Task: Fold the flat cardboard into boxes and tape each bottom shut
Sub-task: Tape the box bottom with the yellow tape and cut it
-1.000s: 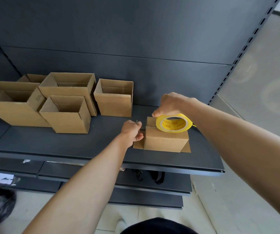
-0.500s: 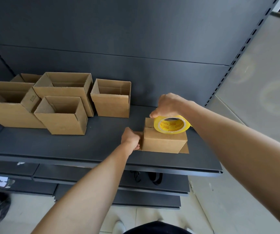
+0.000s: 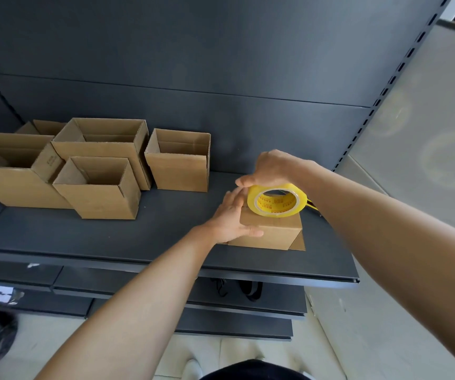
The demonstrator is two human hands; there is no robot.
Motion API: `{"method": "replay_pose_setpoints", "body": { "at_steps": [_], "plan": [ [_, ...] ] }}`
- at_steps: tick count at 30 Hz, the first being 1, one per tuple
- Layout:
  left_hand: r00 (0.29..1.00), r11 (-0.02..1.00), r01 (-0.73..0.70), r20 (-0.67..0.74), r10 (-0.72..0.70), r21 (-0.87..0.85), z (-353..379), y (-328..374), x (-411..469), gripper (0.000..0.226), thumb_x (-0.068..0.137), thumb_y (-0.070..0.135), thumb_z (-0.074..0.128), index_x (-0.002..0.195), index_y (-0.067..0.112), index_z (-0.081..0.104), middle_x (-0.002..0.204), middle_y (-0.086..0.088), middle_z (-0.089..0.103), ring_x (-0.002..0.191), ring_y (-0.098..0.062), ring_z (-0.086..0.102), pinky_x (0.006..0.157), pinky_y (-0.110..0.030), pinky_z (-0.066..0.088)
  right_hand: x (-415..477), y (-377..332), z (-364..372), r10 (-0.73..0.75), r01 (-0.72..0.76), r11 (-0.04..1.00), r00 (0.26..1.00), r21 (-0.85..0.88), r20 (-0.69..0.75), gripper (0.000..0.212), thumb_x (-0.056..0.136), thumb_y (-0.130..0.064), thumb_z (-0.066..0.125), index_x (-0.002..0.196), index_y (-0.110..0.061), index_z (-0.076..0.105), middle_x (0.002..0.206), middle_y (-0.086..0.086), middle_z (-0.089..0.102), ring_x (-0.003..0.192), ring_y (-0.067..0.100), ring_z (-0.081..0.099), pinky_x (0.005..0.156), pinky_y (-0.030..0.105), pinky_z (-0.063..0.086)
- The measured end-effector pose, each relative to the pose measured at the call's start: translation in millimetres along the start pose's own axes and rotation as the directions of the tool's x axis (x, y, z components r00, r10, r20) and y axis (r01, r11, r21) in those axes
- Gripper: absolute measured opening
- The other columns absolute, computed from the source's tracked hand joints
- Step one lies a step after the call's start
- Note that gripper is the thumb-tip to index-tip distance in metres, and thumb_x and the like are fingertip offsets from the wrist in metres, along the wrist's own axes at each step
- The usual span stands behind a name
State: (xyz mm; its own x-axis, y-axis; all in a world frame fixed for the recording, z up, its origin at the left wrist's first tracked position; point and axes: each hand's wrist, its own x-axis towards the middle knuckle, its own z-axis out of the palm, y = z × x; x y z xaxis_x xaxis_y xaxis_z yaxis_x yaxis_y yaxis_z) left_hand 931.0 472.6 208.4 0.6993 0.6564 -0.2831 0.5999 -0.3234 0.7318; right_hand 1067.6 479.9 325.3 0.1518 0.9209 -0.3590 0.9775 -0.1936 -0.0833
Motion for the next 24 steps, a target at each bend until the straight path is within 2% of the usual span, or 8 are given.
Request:
{"method": "replay_pose_setpoints", "body": {
  "at_steps": [3, 6, 9, 14, 16, 20, 22, 24],
  "plan": [
    [0.997, 0.997, -0.064, -0.028, 0.065, 0.047, 1.5, -9.1, 3.6, 0.102, 0.079, 0.047, 0.071, 0.15, 0.027, 0.002, 0.153, 0.014, -0.001, 0.143, -0.024, 0.017, 0.116, -0.046, 0.023, -1.8, 16.7, -9.5, 0.009, -0.013, 0.995, 0.999, 0.099, 0.037, 0.051, 0.077, -0.07, 0.052, 0.071, -0.019, 0.052, 0.078, 0.003, 0.056, 0.07, 0.02, 0.054, 0.067, 0.032, 0.043],
    [0.992, 0.989, -0.124, -0.003, 0.125, 0.078, -1.0, -12.1, 4.8, 0.092, 0.08, 0.046, 0.07, 0.147, 0.031, 0.008, 0.142, 0.015, 0.01, 0.137, -0.028, 0.026, 0.112, -0.05, 0.028, -4.9, 34.8, -14.7, 0.008, -0.018, 0.991, 0.997, 0.132, 0.074, 0.054, 0.076, -0.072, 0.053, 0.084, -0.019, 0.061, 0.088, 0.005, 0.063, 0.081, 0.023, 0.061, 0.074, 0.033, 0.047],
    [0.99, 0.984, -0.14, 0.028, 0.137, 0.113, -3.6, -10.9, 4.6, 0.089, 0.083, 0.045, 0.067, 0.147, 0.029, 0.008, 0.14, 0.016, 0.009, 0.138, -0.027, 0.023, 0.113, -0.051, 0.026, -3.3, 36.3, -11.6, -0.008, -0.002, 0.991, 0.997, 0.133, 0.071, 0.057, 0.076, -0.072, 0.054, 0.088, -0.017, 0.064, 0.088, 0.005, 0.065, 0.08, 0.023, 0.062, 0.075, 0.033, 0.049],
    [0.993, 0.977, -0.115, 0.049, 0.107, 0.182, -7.8, -4.9, 1.2, 0.097, 0.089, 0.043, 0.059, 0.151, 0.01, -0.008, 0.151, 0.009, -0.007, 0.143, -0.017, 0.01, 0.118, -0.046, 0.015, -7.5, 52.2, -16.2, 0.088, -0.084, 0.994, 0.994, -0.067, 0.057, 0.058, 0.061, -0.078, 0.059, 0.068, -0.021, 0.056, 0.075, -0.001, 0.059, 0.075, 0.023, 0.061, 0.082, 0.041, 0.052],
    [0.992, 0.972, -0.118, 0.062, 0.107, 0.201, -8.3, -1.8, 1.2, 0.097, 0.09, 0.043, 0.058, 0.151, 0.008, -0.008, 0.15, 0.01, -0.007, 0.142, -0.017, 0.012, 0.118, -0.045, 0.017, -10.7, 66.0, -15.0, 0.133, -0.122, 0.985, 0.987, -0.12, 0.088, 0.063, 0.059, -0.083, 0.058, 0.067, -0.021, 0.052, 0.074, -0.001, 0.055, 0.08, 0.025, 0.06, 0.084, 0.042, 0.051],
    [0.993, 0.975, -0.106, 0.068, 0.095, 0.195, -6.3, -2.0, 1.9, 0.096, 0.09, 0.044, 0.058, 0.151, 0.009, -0.008, 0.149, 0.014, -0.007, 0.143, -0.02, 0.013, 0.117, -0.043, 0.02, -10.5, 75.9, -9.0, 0.159, -0.146, 0.984, 0.979, -0.106, 0.127, 0.066, 0.064, -0.088, 0.048, 0.072, -0.022, 0.048, 0.084, -0.002, 0.052, 0.093, 0.026, 0.056, 0.09, 0.042, 0.048],
    [0.995, 0.977, -0.093, 0.057, 0.083, 0.193, -6.0, -4.0, 1.5, 0.096, 0.09, 0.045, 0.058, 0.151, 0.011, -0.008, 0.148, 0.017, -0.007, 0.143, -0.019, 0.014, 0.117, -0.043, 0.022, -13.3, 86.2, -11.9, 0.194, -0.174, 0.976, 0.969, -0.133, 0.155, 0.064, 0.065, -0.085, 0.047, 0.074, -0.022, 0.051, 0.087, -0.002, 0.054, 0.093, 0.024, 0.057, 0.09, 0.04, 0.047],
    [0.996, 0.977, -0.081, 0.052, 0.072, 0.195, -6.5, -4.3, 2.7, 0.097, 0.09, 0.046, 0.057, 0.151, 0.012, -0.009, 0.147, 0.02, -0.009, 0.143, -0.018, 0.014, 0.116, -0.041, 0.024, -16.0, 105.3, -18.8, 0.235, -0.212, 0.965, 0.96, -0.151, 0.153, 0.065, 0.058, -0.086, 0.047, 0.071, -0.023, 0.056, 0.085, -0.001, 0.059, 0.087, 0.023, 0.06, 0.089, 0.041, 0.049]
  ]
}}
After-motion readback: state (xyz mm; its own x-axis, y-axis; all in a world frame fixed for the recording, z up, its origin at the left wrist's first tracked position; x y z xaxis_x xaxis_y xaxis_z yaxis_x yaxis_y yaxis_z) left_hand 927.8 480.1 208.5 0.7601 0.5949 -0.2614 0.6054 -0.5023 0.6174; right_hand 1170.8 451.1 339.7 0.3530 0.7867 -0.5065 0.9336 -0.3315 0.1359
